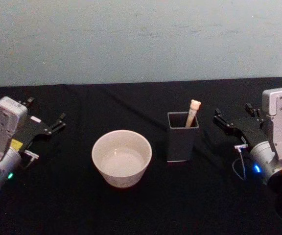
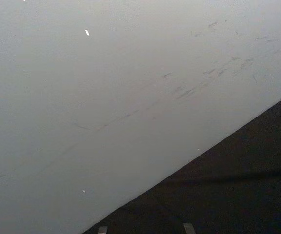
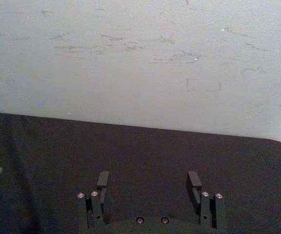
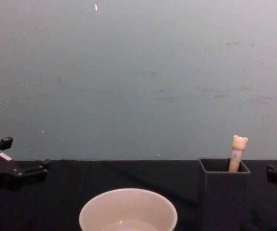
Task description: Pick up the stirring spoon with one hand, stir inside the cup, then place it back in its original position.
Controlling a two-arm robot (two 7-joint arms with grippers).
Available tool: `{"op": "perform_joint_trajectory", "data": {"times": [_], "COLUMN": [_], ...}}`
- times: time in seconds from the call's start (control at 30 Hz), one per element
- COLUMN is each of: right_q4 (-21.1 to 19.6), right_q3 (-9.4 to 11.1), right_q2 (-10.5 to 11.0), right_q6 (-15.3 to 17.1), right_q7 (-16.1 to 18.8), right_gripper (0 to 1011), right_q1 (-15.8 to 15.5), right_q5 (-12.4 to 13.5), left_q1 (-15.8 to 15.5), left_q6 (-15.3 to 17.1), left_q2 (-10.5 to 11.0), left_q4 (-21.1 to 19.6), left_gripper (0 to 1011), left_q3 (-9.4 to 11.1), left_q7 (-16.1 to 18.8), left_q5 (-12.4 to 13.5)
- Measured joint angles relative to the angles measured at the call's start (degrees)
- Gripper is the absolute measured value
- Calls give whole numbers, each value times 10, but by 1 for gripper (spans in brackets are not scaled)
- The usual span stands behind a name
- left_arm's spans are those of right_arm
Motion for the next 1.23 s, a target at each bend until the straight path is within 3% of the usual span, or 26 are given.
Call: {"op": "perform_joint_trajectory", "data": {"times": [1.23], "right_q4": [0], "right_q3": [0], "right_q2": [0], "right_q6": [0], "right_q7": [0], "right_gripper": [1003], "right_q1": [0], "right_q5": [0], "left_q1": [0], "left_q6": [0], "left_q2": [0], "left_q4": [0], "left_gripper": [1001], "left_q3": [0], "left_q7": [0], "left_q5": [0]}}
